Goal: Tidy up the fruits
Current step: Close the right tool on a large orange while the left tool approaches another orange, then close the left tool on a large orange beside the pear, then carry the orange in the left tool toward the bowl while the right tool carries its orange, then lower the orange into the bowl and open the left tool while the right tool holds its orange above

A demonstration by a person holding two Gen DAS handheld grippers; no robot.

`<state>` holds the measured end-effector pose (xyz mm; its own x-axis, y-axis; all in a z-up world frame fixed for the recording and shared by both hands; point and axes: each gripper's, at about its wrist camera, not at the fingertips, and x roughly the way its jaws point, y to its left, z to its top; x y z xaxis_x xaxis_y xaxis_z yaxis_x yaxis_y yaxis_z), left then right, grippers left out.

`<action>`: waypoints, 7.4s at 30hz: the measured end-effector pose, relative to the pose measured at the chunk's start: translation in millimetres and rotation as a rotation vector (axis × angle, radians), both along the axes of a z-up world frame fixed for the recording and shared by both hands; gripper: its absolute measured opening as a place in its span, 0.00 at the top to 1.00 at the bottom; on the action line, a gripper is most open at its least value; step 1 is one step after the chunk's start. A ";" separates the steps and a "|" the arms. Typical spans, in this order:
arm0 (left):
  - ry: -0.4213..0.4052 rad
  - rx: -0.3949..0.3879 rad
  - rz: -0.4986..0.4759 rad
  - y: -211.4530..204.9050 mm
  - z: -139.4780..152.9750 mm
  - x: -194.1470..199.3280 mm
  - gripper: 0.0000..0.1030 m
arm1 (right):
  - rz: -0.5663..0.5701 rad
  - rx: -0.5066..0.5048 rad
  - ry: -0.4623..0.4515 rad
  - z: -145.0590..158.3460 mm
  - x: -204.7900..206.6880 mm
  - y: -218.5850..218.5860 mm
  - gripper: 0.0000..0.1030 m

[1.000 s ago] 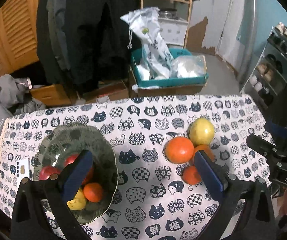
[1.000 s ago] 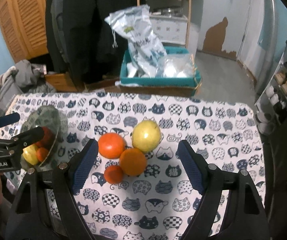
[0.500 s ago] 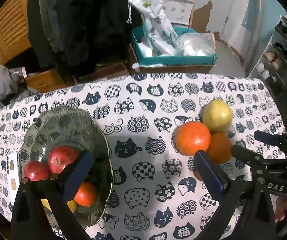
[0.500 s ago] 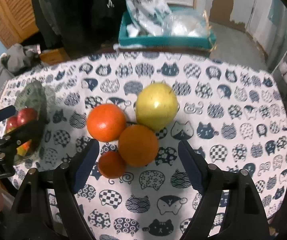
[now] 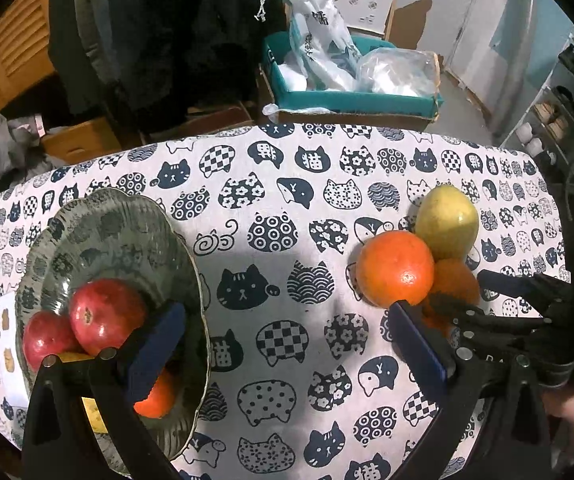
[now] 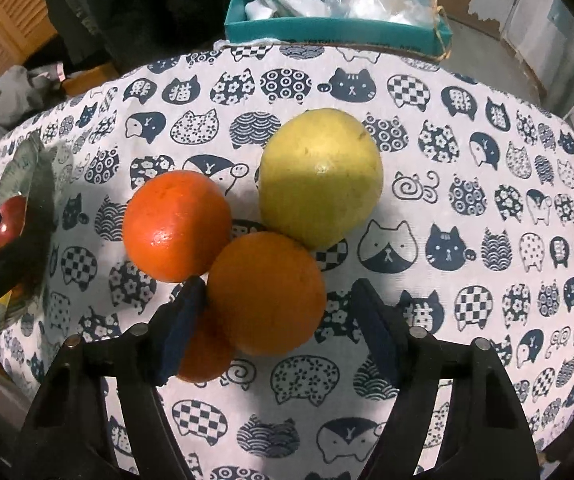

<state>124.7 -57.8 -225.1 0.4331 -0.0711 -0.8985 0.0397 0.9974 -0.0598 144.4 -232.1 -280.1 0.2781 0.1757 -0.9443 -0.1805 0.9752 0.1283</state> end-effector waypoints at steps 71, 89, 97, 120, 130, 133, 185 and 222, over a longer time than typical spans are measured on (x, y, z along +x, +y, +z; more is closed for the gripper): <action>0.121 -0.117 -0.133 -99.2 -53.7 36.8 0.25 | -0.264 0.094 -0.036 7.2 -42.0 -128.2 0.41; 0.056 -0.059 -0.149 -92.1 -31.3 22.0 0.38 | -0.222 0.032 -0.094 27.8 -35.5 -113.5 0.41; -0.002 -0.064 -0.139 -79.1 -4.8 11.2 0.38 | -0.193 -0.001 -0.158 52.6 -37.2 -99.6 0.41; -0.175 -0.102 -0.102 -33.4 79.7 -33.0 0.38 | -0.114 -0.021 -0.365 134.3 -53.5 -56.4 0.41; -0.255 -0.102 -0.087 -9.1 112.4 -54.9 0.38 | -0.072 0.011 -0.434 165.8 -60.7 -32.1 0.41; -0.280 -0.092 -0.079 -1.9 121.1 -60.9 0.38 | -0.056 0.017 -0.449 172.1 -62.2 -23.7 0.41; -0.168 -0.086 0.260 205.6 56.9 -31.7 0.38 | 0.260 0.148 -0.264 115.5 10.1 211.0 0.41; -0.023 -0.136 0.333 235.1 -2.1 -4.1 0.29 | 0.270 0.130 -0.121 58.6 36.4 244.8 0.41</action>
